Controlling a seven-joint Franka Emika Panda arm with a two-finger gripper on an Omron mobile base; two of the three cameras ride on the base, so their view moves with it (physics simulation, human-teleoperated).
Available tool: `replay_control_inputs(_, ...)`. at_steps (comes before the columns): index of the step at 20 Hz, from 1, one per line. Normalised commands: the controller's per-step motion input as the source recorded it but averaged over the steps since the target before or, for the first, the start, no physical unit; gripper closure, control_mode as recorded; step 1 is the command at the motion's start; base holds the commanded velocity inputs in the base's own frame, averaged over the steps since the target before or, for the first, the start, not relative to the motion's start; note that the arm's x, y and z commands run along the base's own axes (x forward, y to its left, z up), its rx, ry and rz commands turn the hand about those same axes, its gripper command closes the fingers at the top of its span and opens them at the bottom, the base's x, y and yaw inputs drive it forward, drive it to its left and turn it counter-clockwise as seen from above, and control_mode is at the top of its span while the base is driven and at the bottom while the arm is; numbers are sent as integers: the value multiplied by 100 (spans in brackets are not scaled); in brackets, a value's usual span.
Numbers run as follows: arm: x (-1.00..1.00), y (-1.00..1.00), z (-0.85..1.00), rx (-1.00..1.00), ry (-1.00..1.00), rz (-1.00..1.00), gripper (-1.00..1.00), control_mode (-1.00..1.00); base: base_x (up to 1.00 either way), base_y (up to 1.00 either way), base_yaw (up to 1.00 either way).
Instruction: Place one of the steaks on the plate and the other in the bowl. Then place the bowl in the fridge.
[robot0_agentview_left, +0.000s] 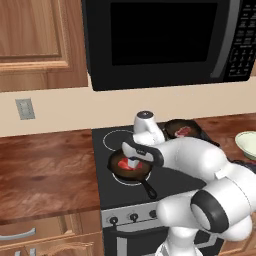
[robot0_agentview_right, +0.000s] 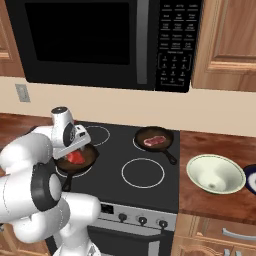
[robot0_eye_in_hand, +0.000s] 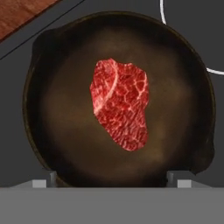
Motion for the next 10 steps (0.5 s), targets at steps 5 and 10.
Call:
replay_control_inputs(5,24,0,-20,0,0,0,-100,-100,0,0,0)
replay_control_inputs(10,12,0,-31,0,0,0,-100,-100,0,0,0)
